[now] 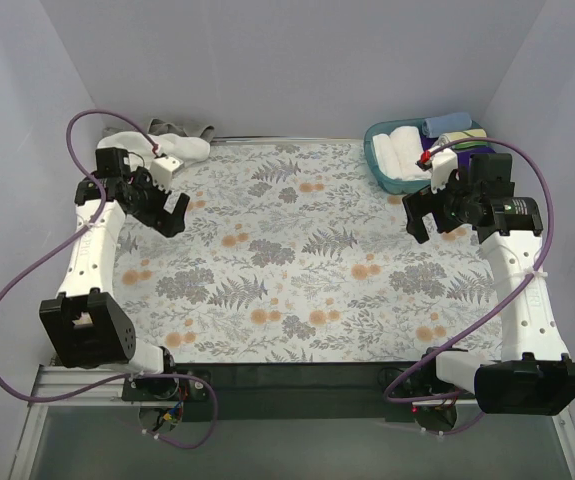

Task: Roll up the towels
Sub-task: Grab a towel with the left arm

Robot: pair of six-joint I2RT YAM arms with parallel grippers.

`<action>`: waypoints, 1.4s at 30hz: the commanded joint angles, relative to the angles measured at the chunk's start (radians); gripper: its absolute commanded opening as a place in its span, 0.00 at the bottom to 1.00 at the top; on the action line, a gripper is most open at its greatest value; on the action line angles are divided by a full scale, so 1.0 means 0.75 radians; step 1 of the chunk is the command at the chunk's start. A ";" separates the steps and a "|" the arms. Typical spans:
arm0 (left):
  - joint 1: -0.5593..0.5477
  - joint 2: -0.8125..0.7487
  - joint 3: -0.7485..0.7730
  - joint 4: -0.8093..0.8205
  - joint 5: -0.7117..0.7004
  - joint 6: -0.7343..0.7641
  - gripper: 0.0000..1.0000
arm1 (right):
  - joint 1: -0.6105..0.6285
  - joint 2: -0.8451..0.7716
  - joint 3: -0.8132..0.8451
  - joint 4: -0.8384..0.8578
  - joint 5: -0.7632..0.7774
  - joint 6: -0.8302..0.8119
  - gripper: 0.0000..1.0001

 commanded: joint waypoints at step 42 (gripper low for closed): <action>0.000 1.402 1.064 0.551 -0.644 0.295 0.24 | -0.004 0.139 0.102 -0.015 -0.025 0.019 0.98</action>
